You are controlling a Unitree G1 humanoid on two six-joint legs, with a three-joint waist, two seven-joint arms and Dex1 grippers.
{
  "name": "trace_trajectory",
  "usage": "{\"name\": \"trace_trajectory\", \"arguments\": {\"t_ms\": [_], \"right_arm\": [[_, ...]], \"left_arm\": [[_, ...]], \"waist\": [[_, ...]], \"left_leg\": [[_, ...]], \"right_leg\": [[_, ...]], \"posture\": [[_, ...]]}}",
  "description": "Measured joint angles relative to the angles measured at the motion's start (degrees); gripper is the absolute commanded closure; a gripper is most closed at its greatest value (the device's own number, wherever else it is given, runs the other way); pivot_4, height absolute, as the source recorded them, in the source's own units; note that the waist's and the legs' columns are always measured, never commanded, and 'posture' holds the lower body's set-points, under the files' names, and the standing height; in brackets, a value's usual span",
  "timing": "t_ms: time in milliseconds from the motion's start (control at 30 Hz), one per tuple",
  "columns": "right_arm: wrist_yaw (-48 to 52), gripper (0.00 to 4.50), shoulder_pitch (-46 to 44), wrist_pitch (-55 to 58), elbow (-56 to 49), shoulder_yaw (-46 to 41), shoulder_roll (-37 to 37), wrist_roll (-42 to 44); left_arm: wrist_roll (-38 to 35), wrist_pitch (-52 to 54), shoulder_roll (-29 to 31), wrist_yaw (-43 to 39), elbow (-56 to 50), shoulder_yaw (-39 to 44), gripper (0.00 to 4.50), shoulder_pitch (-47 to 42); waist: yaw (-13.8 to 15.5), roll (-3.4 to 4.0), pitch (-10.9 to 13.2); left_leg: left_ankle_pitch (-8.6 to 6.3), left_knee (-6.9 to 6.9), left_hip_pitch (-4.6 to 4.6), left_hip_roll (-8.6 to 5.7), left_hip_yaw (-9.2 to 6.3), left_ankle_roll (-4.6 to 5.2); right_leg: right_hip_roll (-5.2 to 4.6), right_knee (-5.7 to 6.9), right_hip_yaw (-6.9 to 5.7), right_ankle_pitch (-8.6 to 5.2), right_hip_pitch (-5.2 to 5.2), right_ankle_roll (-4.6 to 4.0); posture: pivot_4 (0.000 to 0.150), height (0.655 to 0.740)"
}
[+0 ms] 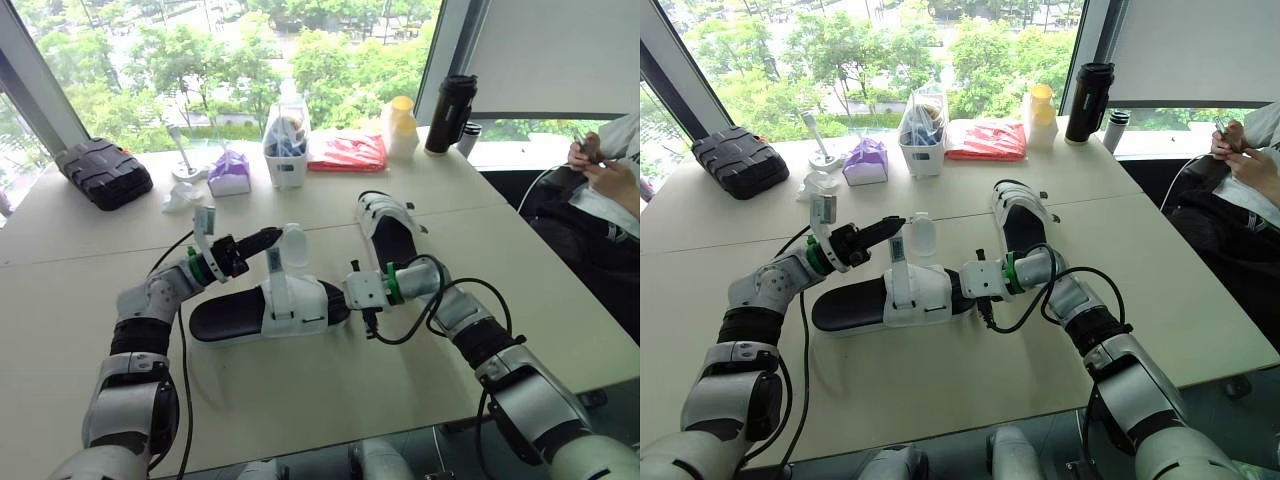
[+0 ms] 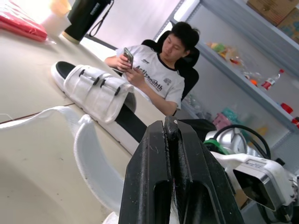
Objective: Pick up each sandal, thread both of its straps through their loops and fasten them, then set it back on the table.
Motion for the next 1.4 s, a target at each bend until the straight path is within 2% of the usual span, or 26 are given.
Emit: {"name": "trace_trajectory", "arguments": {"t_ms": [400, 700, 800, 967, 1200, 1400], "right_arm": [[0.0, 4.50, 0.1, 0.1, -0.4, 0.0, -0.2, -0.1], [0.0, 4.50, 0.1, 0.1, -0.6, -0.1, -0.4, -0.1], [-0.1, 4.50, 0.1, 0.1, -0.7, -0.1, -0.3, -0.2], [0.0, 4.50, 0.1, 0.1, -0.7, -0.1, -0.3, -0.2], [0.0, 4.50, 0.1, 0.1, -0.7, -0.1, -0.3, -0.5], [0.0, 4.50, 0.1, -0.1, -0.2, -0.1, -0.3, -0.6]], "left_arm": [[5.1, -4.1, -0.3, 1.1, 7.8, -0.4, 4.45, -1.1], [12.2, -6.5, 0.8, 1.0, 10.5, -5.4, 4.45, -1.1], [13.3, -5.5, 1.9, 0.0, 9.7, -6.8, 3.42, -1.1], [16.6, -6.8, 3.8, -0.8, 7.9, -9.7, 0.92, -0.8], [22.2, -12.4, 5.7, 1.6, 7.5, -11.8, 0.92, -0.6], [22.4, -14.5, 5.1, 4.9, 11.7, -9.3, 0.92, -1.6]], "waist": [[0.1, 0.00, 0.0], [0.2, 0.01, 0.0], [0.1, 0.01, 0.0], [0.1, 0.02, 0.0], [0.3, 0.02, -0.1], [0.4, 0.02, -0.1]], "left_leg": [[0.00, 0.00, 0.00, -0.01, 0.00, 0.00], [0.00, 0.01, 0.01, -0.01, 0.05, 0.01], [-0.01, 0.00, 0.01, -0.01, 0.04, 0.01], [-0.01, -0.01, 0.02, -0.01, 0.04, 0.02], [-0.01, -0.01, 0.04, -0.01, 0.04, 0.02], [-0.01, 0.03, 0.03, -0.01, 0.04, 0.02]], "right_leg": [[0.00, 0.00, 0.00, 0.00, 0.00, 0.00], [0.00, 0.02, 0.00, 0.00, 0.00, 0.01], [0.00, 0.02, 0.00, 0.00, 0.00, 0.01], [0.00, 0.02, 0.00, 0.00, 0.00, 0.01], [0.00, 0.03, 0.00, 0.00, 0.02, 0.01], [0.00, 0.06, 0.00, 0.00, 0.02, 0.01]], "posture": [[0.150, 0.7400], [0.150, 0.7400], [0.150, 0.7400], [0.150, 0.7400], [0.150, 0.7400], [0.150, 0.7400]]}}
